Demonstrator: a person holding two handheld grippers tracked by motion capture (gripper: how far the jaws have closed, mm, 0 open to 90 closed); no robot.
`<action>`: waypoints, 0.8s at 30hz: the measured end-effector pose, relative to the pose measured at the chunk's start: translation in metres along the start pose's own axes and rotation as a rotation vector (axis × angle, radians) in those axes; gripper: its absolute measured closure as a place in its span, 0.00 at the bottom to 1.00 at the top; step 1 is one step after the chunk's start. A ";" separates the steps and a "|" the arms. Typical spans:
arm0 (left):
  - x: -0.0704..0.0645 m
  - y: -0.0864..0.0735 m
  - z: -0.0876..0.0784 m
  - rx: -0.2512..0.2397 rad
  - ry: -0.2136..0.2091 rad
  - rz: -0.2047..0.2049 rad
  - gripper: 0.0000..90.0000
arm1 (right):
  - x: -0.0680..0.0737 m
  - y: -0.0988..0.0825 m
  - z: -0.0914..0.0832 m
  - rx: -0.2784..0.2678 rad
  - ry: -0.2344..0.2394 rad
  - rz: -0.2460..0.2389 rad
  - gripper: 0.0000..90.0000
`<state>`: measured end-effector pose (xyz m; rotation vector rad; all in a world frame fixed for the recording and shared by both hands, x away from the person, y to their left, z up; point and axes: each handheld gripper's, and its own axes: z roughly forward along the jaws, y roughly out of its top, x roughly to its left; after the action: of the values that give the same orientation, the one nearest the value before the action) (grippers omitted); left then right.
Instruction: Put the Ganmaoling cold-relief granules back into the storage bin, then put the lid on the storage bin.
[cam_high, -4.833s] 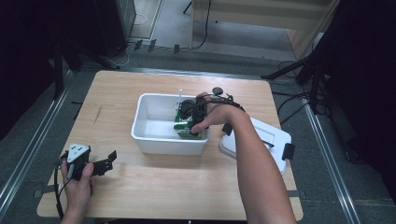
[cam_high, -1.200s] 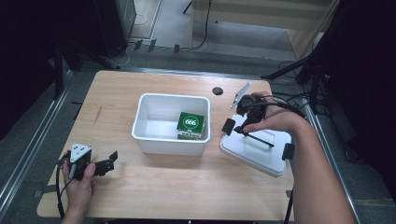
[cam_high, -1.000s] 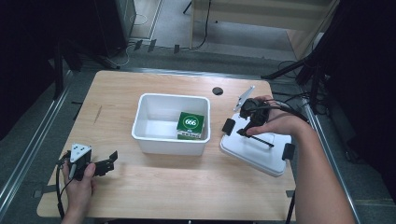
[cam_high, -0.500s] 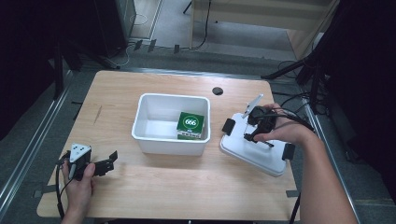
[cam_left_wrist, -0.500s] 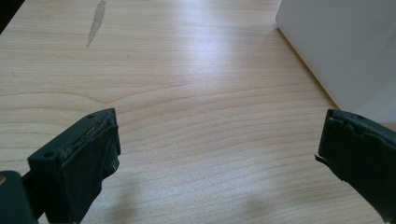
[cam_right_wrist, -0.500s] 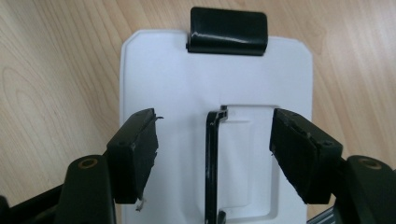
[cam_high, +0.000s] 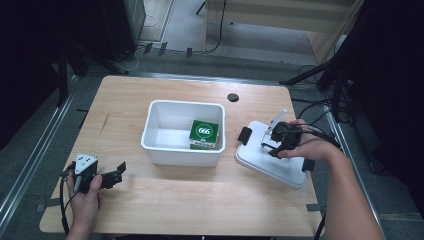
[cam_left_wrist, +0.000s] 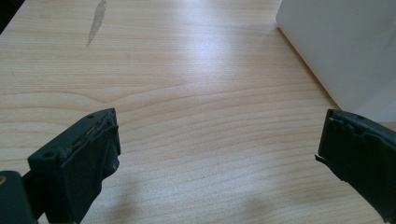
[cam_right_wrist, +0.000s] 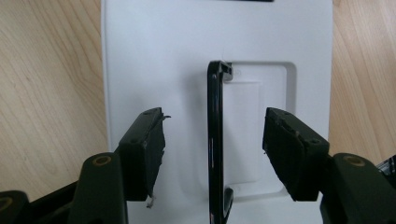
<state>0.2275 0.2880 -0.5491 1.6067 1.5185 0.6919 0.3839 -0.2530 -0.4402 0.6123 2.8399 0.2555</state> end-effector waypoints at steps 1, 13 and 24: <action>0.000 0.000 0.000 -0.001 0.000 -0.002 0.00 | 0.000 -0.002 0.000 -0.002 0.002 0.002 0.44; 0.000 0.000 0.000 -0.006 0.001 -0.007 0.00 | -0.006 -0.022 0.008 0.008 -0.001 0.036 0.55; -0.001 -0.001 0.000 -0.002 0.005 -0.003 0.00 | -0.007 -0.030 0.015 0.027 -0.028 0.032 0.67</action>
<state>0.2269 0.2872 -0.5495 1.6018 1.5231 0.6966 0.3820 -0.2810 -0.4602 0.6624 2.8129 0.2120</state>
